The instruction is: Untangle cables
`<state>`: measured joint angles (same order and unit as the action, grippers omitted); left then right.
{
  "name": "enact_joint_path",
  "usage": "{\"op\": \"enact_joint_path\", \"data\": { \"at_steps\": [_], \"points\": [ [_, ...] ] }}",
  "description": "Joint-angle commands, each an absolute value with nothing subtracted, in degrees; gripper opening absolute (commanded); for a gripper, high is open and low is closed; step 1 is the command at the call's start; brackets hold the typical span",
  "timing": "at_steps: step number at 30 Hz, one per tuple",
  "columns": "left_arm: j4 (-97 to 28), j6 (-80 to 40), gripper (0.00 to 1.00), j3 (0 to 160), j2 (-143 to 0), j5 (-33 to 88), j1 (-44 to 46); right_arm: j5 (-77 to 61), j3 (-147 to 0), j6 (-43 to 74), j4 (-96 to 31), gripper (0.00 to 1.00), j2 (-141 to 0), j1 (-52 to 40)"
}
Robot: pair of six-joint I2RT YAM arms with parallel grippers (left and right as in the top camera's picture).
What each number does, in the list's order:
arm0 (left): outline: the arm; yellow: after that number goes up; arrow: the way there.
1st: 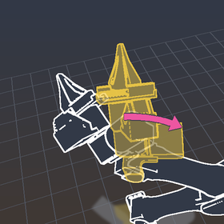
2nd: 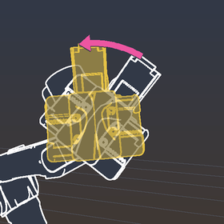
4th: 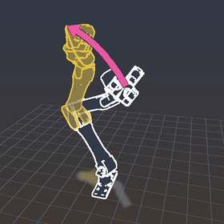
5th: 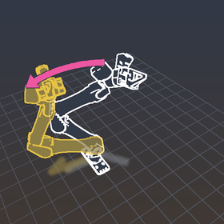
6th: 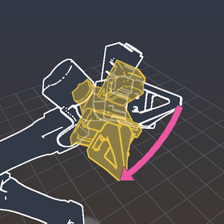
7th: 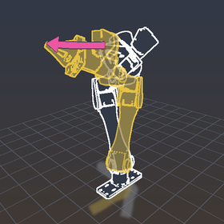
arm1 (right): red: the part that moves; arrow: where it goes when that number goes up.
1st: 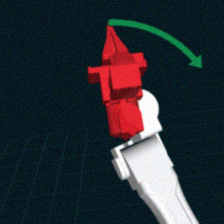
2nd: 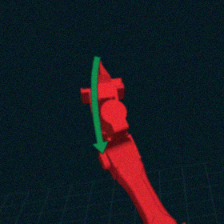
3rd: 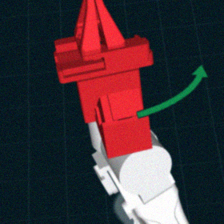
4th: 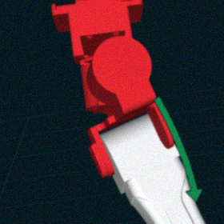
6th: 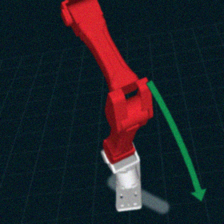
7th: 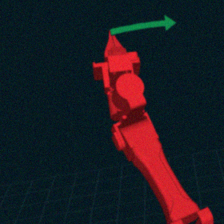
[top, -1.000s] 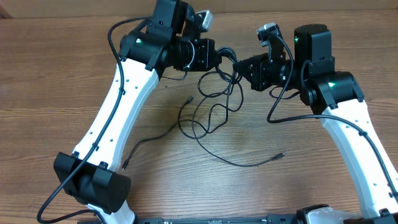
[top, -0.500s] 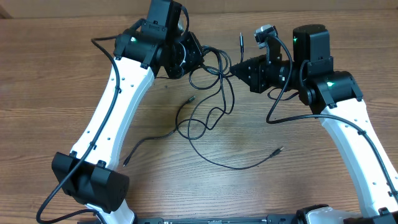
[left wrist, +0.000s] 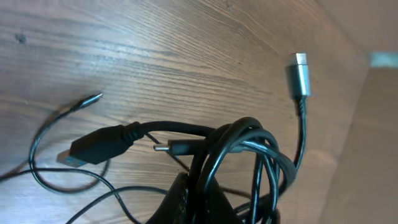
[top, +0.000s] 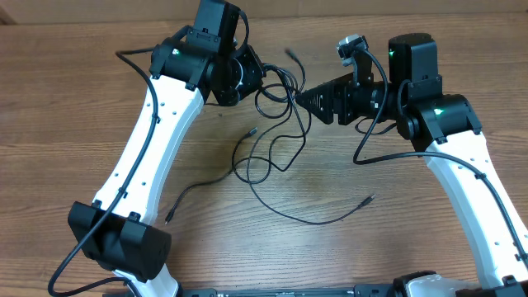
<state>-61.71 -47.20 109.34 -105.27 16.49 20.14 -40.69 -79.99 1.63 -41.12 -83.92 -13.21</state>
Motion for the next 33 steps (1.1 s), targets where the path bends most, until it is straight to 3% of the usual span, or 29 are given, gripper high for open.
{"op": "enact_joint_path", "data": {
  "at_steps": [1, 13, 25, 27, 29, 30, 33],
  "points": [
    [-61.5, -36.2, 0.04, 109.3, -105.2, 19.0, 19.8, -41.2, -81.1, 1.6, -40.8, 0.72, -83.5, -13.4],
    [-59.6, -11.6, 0.04, 109.3, -105.2, 33.8, 19.9, -41.3, -81.1, -0.2, -40.8, 0.73, -83.5, -13.5],
    [-59.0, -3.2, 0.04, 109.3, -105.2, 43.9, 19.9, -40.0, -81.1, -0.5, -40.8, 0.77, -83.5, -13.5],
    [-58.4, -3.2, 0.04, 109.3, -105.2, 44.2, 19.9, -40.0, -81.1, -0.5, -40.8, 0.73, -83.5, -13.5],
    [-58.0, -3.4, 0.04, 109.3, -105.2, 45.3, 19.9, -40.0, -81.1, -0.5, -40.8, 0.62, -83.5, -13.5],
    [-58.0, -3.4, 0.04, 109.3, -105.2, 46.5, 19.9, -40.0, -81.1, -0.5, -40.8, 0.48, -83.5, -13.5],
    [-57.9, -3.4, 0.04, 109.3, -105.2, 47.9, 19.9, -40.0, -81.1, -0.5, -40.8, 0.27, -83.5, -13.5]
  ]
}}
